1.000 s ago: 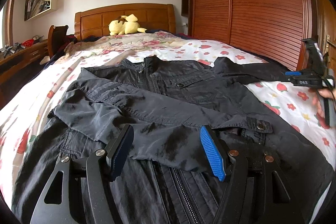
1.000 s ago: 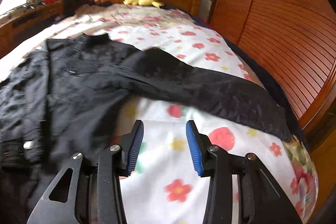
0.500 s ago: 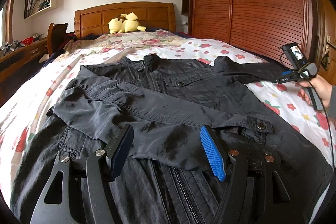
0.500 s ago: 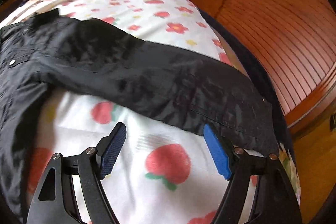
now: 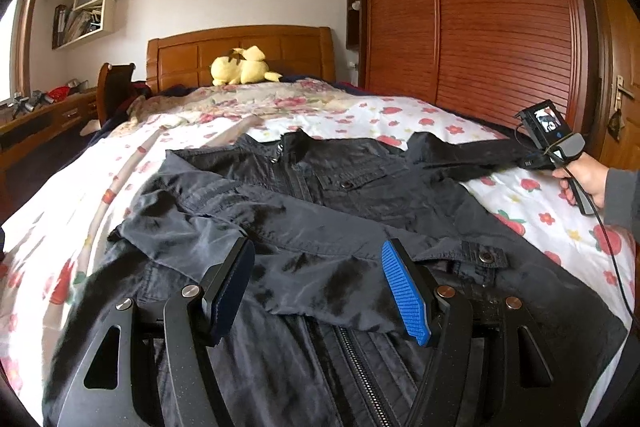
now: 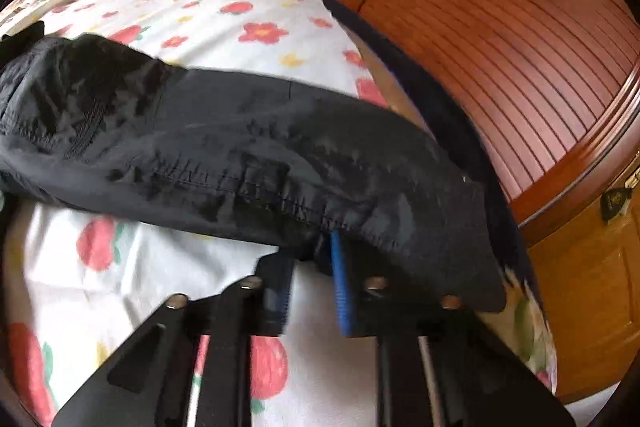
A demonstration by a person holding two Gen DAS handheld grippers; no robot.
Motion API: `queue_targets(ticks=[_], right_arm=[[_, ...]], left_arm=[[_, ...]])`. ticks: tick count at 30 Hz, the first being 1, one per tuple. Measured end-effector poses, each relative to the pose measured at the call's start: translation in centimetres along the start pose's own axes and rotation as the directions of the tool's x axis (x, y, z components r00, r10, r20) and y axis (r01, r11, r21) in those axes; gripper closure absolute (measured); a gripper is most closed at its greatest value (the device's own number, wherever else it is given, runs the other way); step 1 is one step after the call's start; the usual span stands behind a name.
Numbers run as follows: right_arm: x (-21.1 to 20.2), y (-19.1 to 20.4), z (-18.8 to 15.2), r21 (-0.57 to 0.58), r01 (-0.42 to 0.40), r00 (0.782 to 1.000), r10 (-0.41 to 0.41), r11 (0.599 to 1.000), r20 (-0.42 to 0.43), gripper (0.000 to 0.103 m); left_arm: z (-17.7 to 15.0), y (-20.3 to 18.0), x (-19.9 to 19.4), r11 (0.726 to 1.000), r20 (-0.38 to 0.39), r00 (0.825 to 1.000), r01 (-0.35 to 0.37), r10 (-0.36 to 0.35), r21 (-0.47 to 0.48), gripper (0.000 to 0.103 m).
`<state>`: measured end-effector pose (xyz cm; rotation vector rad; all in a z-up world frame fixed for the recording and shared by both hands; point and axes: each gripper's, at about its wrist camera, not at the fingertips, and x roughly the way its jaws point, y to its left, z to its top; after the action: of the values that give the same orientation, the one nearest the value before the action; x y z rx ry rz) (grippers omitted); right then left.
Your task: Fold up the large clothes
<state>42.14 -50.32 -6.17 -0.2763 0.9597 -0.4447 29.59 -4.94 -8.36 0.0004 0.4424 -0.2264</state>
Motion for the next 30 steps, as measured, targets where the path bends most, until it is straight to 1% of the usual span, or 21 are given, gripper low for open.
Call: queue_targets(ticks=[3,4,6,8,9,10,11,12,13,14,16,17,19,20,22,23,24,25,27,30], right_arm=[[-2.1,0.1,1.3,0.02,0.019,0.997,-0.021,1.0,0.077,0.097],[-3.6,0.1,1.9,0.033,0.008,0.991,-0.013,0.999,0.132,0.098],[-5.7,0.2,2.7,0.044,-0.039,0.978,0.029,0.998,0.208,0.098],[-8.8,1.1,3.3,0.028,-0.103,0.954,0.09,0.994,0.287,0.098],[-10.2,1.7,3.6,0.01,-0.13,0.94,0.12,0.991,0.32,0.098],[-12.3,2.7,3.9,-0.02,-0.166,0.919,0.162,0.986,0.361,0.098],[-13.6,3.5,4.1,-0.041,-0.19,0.904,0.191,0.981,0.382,0.098],[-15.6,4.7,4.2,-0.081,-0.231,0.882,0.244,0.97,0.403,0.098],[-16.9,5.7,3.9,-0.108,-0.251,0.868,0.274,0.962,0.414,0.098],[-18.7,7.0,3.7,-0.148,-0.281,0.845,0.318,0.948,0.43,0.098],[-21.7,9.5,2.9,-0.229,-0.355,0.796,0.421,0.906,0.435,0.098],[-22.5,10.4,2.6,-0.255,-0.376,0.78,0.452,0.891,0.432,0.098],[-24.6,12.9,1.1,-0.32,-0.432,0.74,0.534,0.843,0.408,0.098],[-25.1,13.7,0.5,-0.34,-0.448,0.73,0.558,0.827,0.394,0.098],[-25.5,15.7,-1.4,-0.379,-0.487,0.718,0.608,0.787,0.34,0.098],[-25.5,16.6,-2.2,-0.391,-0.504,0.718,0.625,0.77,0.306,0.098],[-25.2,17.4,-2.9,-0.4,-0.51,0.725,0.631,0.762,0.277,0.098],[-24.7,18.0,-3.7,-0.407,-0.507,0.739,0.627,0.759,0.248,0.098],[-23.9,18.6,-4.8,-0.411,-0.498,0.758,0.614,0.763,0.22,0.098],[-23.0,18.0,-5.4,-0.385,-0.521,0.766,0.616,0.762,0.183,0.098]], left_arm=[[-0.1,0.1,0.1,1.0,-0.004,1.0,-0.005,0.005,-0.003,0.035],[-0.2,0.2,0.1,1.0,-0.006,1.0,-0.007,0.007,-0.003,0.035],[-0.2,0.2,0.0,1.0,-0.007,1.0,-0.011,0.011,-0.001,0.035],[0.0,0.3,-0.2,1.0,-0.002,1.0,-0.013,0.013,-0.003,0.035],[0.0,0.4,-0.3,1.0,0.004,1.0,-0.017,0.017,-0.006,0.035],[0.0,0.5,-0.4,1.0,0.011,1.0,-0.022,0.022,-0.009,0.035],[0.0,0.6,-0.4,1.0,0.014,1.0,-0.026,0.026,-0.012,0.035],[0.0,0.7,-0.4,1.0,0.013,1.0,-0.027,0.027,-0.014,0.035],[0.0,0.8,-0.4,1.0,0.011,1.0,-0.026,0.026,-0.018,0.035],[0.0,0.9,-0.3,0.999,0.009,1.0,-0.026,0.026,-0.019,0.035],[0.0,0.9,-0.4,0.999,0.009,1.0,-0.029,0.03,-0.02,0.035],[0.0,0.9,-0.5,0.999,0.011,1.0,-0.028,0.029,-0.02,0.035],[0.0,1.0,-0.6,0.999,0.014,1.0,-0.027,0.027,-0.018,0.035],[-0.1,1.0,-0.7,0.999,0.015,0.999,-0.028,0.028,-0.018,0.035],[-0.2,1.2,-0.8,0.999,0.016,0.999,-0.028,0.028,-0.022,0.035],[-0.2,1.3,-0.8,0.999,0.013,1.0,-0.026,0.027,-0.026,0.035],[-0.2,1.4,-0.9,0.999,0.011,1.0,-0.024,0.025,-0.03,0.035],[-0.3,1.5,-0.9,0.999,0.01,1.0,-0.022,0.022,-0.033,0.035],[-0.2,1.6,-1.0,0.999,0.012,1.0,-0.021,0.022,-0.034,0.035],[-0.1,1.6,-1.1,0.999,0.018,1.0,-0.019,0.02,-0.033,0.035]])
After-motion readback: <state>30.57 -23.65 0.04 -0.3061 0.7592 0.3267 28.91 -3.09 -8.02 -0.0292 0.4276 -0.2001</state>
